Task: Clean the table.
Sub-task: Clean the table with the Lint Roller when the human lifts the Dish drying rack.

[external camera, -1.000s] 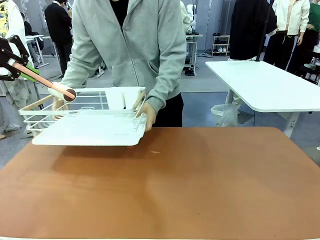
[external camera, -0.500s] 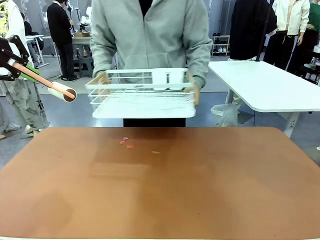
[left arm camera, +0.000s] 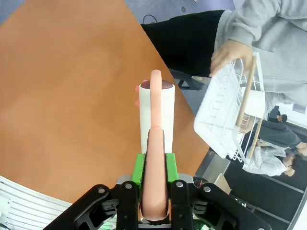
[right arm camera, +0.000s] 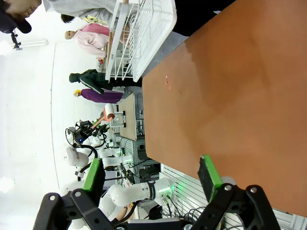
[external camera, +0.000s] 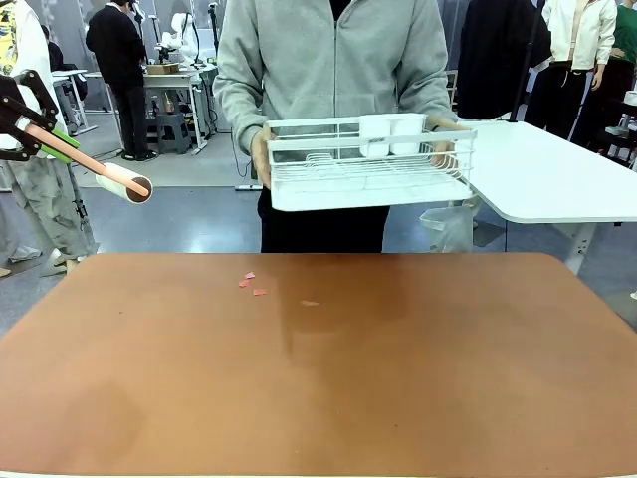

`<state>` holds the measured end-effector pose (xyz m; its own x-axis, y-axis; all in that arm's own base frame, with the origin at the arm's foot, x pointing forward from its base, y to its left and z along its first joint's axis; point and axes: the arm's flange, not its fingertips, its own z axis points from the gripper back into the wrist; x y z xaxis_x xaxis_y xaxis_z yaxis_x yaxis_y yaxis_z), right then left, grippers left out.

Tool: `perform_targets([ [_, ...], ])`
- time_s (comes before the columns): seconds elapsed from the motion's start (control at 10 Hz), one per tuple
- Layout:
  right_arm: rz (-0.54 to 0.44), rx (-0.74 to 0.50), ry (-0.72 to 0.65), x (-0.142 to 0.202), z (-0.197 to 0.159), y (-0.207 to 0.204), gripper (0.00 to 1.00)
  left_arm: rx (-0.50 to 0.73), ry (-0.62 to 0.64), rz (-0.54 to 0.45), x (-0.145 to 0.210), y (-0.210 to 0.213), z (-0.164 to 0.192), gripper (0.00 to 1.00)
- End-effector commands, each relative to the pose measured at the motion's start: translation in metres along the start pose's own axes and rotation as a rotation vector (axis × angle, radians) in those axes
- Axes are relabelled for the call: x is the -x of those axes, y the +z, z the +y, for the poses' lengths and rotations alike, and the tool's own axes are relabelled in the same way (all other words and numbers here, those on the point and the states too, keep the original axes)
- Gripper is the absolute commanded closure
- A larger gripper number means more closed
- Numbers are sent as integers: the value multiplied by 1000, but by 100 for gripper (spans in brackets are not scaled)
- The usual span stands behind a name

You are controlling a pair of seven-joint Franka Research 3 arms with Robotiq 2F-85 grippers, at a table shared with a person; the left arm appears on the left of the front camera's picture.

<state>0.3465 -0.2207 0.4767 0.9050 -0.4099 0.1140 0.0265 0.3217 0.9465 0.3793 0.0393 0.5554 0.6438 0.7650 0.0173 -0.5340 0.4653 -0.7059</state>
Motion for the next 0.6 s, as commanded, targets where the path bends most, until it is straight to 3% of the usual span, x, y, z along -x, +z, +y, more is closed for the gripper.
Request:
perform_targets([
  [0.0,-4,-16,10,0,3,1,0,3,2,0,0,0,0,100],
  [0.4,-4,-16,10,0,3,1,0,3,2,0,0,0,0,100],
  [0.5,-4,-16,10,0,3,1,0,0,0,0,0,0,0,78],
])
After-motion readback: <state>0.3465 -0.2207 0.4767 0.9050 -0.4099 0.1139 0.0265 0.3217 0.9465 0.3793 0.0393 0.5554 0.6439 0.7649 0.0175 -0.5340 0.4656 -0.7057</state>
